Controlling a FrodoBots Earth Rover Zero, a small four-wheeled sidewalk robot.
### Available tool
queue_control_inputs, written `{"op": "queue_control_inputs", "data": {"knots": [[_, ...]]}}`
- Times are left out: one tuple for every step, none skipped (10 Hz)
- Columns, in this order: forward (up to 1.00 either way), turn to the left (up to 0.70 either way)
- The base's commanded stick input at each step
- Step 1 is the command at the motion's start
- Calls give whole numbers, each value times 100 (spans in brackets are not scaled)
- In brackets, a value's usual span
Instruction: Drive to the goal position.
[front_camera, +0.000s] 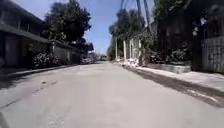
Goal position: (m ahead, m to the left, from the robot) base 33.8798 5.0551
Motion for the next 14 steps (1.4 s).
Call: {"op": "queue_control_inputs", "data": {"knots": [[85, -25], [85, 1], [85, 5], [85, 2], [85, 0], [85, 0], [85, 0], [85, 0], [85, 0], [85, 0], [85, 2], [85, 2], [85, 3], [85, 3]]}}
